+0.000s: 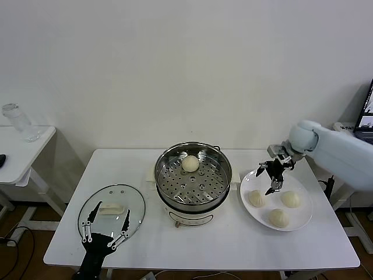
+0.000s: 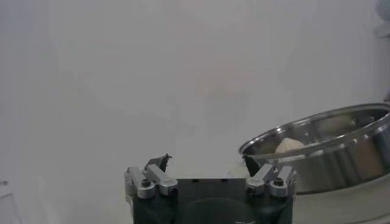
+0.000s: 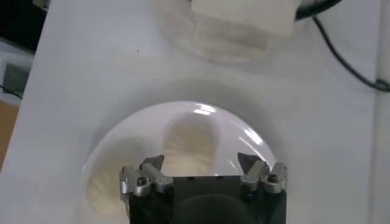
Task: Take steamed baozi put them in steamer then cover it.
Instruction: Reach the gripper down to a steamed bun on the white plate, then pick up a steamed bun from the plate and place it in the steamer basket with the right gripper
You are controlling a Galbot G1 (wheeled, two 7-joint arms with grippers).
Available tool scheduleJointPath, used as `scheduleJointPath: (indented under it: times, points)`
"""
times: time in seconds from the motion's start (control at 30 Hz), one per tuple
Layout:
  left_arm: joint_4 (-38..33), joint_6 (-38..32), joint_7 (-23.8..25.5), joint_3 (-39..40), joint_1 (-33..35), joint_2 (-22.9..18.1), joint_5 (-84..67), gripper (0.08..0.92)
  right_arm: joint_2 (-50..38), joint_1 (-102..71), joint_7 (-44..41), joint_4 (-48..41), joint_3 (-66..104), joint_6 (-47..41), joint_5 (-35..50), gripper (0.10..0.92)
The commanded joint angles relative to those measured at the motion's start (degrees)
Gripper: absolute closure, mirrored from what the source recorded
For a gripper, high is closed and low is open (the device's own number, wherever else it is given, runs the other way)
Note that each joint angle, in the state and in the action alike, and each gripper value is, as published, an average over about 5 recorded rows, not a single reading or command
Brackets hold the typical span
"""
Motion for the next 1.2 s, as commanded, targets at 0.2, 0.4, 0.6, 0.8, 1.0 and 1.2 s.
scheduleJointPath:
  times: [0.2, 0.4, 0.6, 0.8, 1.0, 1.2]
  points:
    - [0.65, -0.25, 0.00, 0.00, 0.19, -0.02, 0.14, 0.177, 1.22, -6.55, 2.38, -2.91, 2.45, -1.23, -2.33, 0.203]
    - [0.96, -0.34, -0.01, 0.07, 0.12, -0.08, 0.25, 0.177, 2.06, -7.95, 2.68, -3.65, 3.79, -1.14, -3.01, 0.203]
    - [1.14, -0.39, -0.08, -0.48, -0.05, -0.10, 0.14, 0.177, 2.98, -8.56, 3.14, -4.51, 4.84, -0.78, -4.14, 0.210]
    - [1.60, -0.53, -0.13, -0.78, -0.35, -0.13, 0.06, 0.177, 2.98, -8.01, 3.09, -4.17, 4.85, -0.59, -4.42, 0.277]
    - [1.86, -0.62, -0.27, -0.48, -0.92, -0.24, 0.01, 0.177, 1.00, -2.73, 1.41, -1.15, 4.55, -0.50, -5.08, 0.315]
    - [1.21, -0.35, -0.42, 0.03, -1.35, -0.01, -0.06, 0.177, 2.23, 12.49, -6.56, 0.28, -0.35, -0.28, -2.09, 0.326]
